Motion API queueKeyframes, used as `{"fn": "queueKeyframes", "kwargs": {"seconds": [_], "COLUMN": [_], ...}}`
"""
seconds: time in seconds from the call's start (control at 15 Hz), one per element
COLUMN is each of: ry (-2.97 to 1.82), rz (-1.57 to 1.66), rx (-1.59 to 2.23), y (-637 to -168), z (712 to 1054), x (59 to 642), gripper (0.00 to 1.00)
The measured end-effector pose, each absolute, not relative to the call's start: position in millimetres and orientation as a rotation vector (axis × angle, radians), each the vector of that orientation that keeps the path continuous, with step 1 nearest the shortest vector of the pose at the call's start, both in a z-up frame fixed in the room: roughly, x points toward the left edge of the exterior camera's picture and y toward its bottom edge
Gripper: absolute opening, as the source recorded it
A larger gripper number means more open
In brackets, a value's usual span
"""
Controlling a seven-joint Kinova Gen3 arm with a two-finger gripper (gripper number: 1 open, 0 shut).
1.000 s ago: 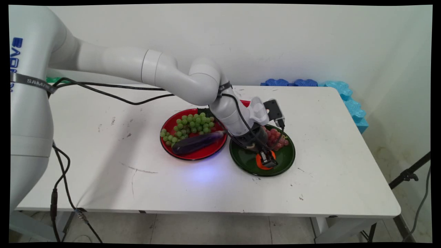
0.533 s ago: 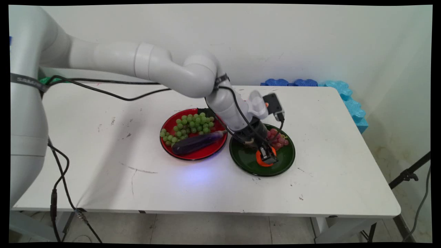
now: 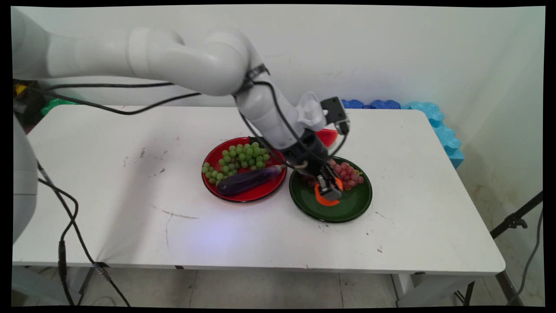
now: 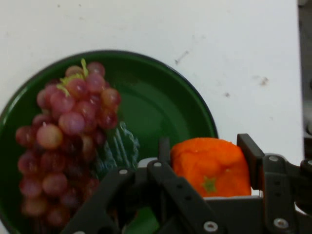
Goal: Place the picked object on the table
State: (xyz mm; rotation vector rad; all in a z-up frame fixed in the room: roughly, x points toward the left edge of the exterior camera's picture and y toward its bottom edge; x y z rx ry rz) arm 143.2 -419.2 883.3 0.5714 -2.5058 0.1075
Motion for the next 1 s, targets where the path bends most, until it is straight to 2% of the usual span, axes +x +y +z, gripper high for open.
{"fn": "queueKeyframes", "kwargs": {"seconds": [0.33, 1.0], "ry": [-2.547, -2.608], "rz": [0.068, 0.068], "rx": [0.542, 0.477], "y": [-391.9, -377.8], "z": [890.2, 836.0], "x": [183.0, 239.6], "gripper": [0.0, 0.0]}}
